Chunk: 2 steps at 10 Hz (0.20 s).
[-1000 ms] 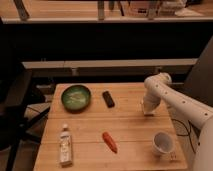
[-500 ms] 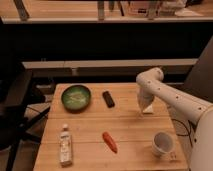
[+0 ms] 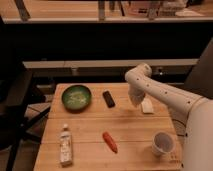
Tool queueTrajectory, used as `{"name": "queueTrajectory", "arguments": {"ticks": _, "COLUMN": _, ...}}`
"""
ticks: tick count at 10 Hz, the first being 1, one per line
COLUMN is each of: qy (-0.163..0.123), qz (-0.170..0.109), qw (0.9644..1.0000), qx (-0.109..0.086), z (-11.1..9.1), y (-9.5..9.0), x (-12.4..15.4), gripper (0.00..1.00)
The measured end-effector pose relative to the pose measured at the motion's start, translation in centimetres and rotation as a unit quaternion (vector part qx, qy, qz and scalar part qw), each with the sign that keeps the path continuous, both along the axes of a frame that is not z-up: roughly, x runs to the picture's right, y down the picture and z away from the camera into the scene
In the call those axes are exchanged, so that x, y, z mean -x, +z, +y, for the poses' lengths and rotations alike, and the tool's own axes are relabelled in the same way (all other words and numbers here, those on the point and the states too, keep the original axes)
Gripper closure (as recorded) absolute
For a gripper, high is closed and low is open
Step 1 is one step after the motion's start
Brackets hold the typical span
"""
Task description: Place the white sponge in the ceramic bowl
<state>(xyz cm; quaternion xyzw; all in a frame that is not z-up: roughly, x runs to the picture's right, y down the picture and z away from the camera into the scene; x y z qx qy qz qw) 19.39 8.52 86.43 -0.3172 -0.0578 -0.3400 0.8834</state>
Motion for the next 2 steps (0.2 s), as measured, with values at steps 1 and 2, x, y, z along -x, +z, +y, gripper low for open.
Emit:
{"name": "queueTrajectory", "arguments": {"ticks": 1, "qy": -0.002, "qz": 0.0, "qw": 1.0, "qx": 0.002, "z": 0.3, "y": 0.0, "x": -0.76, "gripper": 0.66}}
{"name": "queueTrajectory", "arguments": {"ticks": 2, "qy": -0.006, "qz": 0.0, "qw": 1.0, "qx": 0.002, "z": 0.18, "y": 0.05, "x": -1.58, "gripper": 0.56}}
